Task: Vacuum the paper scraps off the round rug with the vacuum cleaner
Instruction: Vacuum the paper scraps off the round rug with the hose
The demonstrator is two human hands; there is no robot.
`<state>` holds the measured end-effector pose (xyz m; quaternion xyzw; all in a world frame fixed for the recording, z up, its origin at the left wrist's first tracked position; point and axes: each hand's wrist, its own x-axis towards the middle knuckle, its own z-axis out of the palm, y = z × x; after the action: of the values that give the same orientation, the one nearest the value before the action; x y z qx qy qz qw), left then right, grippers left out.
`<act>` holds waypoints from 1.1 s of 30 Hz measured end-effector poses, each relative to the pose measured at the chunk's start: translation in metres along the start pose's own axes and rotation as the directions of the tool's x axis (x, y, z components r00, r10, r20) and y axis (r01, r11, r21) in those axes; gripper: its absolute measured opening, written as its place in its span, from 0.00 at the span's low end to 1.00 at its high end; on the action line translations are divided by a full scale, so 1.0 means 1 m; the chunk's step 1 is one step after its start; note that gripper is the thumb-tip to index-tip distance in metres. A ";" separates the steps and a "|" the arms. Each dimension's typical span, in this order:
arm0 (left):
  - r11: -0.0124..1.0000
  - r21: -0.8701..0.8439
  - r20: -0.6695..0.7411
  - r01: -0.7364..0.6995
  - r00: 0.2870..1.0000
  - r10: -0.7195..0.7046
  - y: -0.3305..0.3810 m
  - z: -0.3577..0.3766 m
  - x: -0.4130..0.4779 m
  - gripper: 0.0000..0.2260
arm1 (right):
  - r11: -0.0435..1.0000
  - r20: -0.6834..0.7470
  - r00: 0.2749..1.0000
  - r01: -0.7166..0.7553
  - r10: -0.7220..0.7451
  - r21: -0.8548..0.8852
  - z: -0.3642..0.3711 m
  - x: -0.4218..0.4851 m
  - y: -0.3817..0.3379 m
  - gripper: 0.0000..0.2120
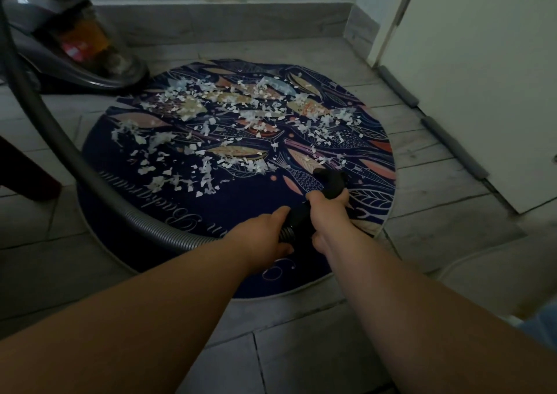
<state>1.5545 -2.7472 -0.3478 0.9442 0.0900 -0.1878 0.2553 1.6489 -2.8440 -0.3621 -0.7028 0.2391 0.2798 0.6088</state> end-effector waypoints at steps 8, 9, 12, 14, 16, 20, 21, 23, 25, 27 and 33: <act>0.994 -0.049 -0.036 0.096 0.995 -0.098 -0.035 -0.010 -0.017 0.33 | 0.998 0.095 0.995 0.005 0.001 -0.057 0.046 -0.008 -0.001 0.40; 0.993 -0.053 -0.042 0.110 0.993 -0.112 -0.039 -0.012 -0.021 0.33 | 0.997 0.111 0.994 -0.001 0.009 -0.078 0.052 -0.011 0.000 0.41; 0.986 -0.072 -0.060 0.150 0.986 -0.154 -0.050 -0.016 -0.035 0.34 | 0.988 0.149 0.988 -0.020 0.043 -0.155 0.068 -0.022 -0.001 0.42; 0.979 -0.092 -0.070 0.181 0.980 -0.188 -0.056 -0.019 -0.044 0.34 | 0.983 0.170 0.984 -0.022 0.053 -0.182 0.077 -0.029 -0.001 0.41; 0.976 -0.097 -0.080 0.193 0.976 -0.201 -0.061 -0.022 -0.051 0.33 | 0.983 0.185 0.982 -0.006 0.040 -0.185 0.084 -0.034 0.001 0.40; 0.974 -0.092 -0.106 0.209 0.970 -0.218 -0.063 -0.024 -0.064 0.34 | 0.981 0.205 0.979 0.048 -0.009 -0.189 0.087 -0.046 0.002 0.40; 0.973 -0.093 -0.119 0.210 0.968 -0.220 -0.061 -0.025 -0.068 0.34 | 0.979 0.209 0.978 0.062 -0.021 -0.193 0.087 -0.050 0.001 0.39; 0.974 -0.094 -0.139 0.206 0.966 -0.218 -0.055 -0.028 -0.073 0.34 | 0.979 0.214 0.976 0.079 -0.038 -0.187 0.085 -0.057 -0.003 0.38; 0.971 -0.091 -0.154 0.222 0.960 -0.234 -0.048 -0.033 -0.082 0.34 | 0.979 0.230 0.972 0.086 -0.042 -0.186 0.083 -0.066 -0.008 0.38; 0.966 -0.078 -0.149 0.246 0.955 -0.255 -0.041 -0.038 -0.086 0.33 | 0.978 0.234 0.971 0.093 -0.047 -0.189 0.078 -0.070 -0.012 0.38; 0.966 -0.078 -0.129 0.247 0.958 -0.255 -0.017 -0.056 -0.109 0.31 | 0.988 0.246 0.968 0.078 -0.043 -0.132 0.067 -0.094 -0.019 0.37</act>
<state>1.4681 -2.7124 -0.2672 0.9276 0.2322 -0.1501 0.2512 1.5863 -2.7754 -0.2909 -0.7117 0.1210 0.3608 0.5905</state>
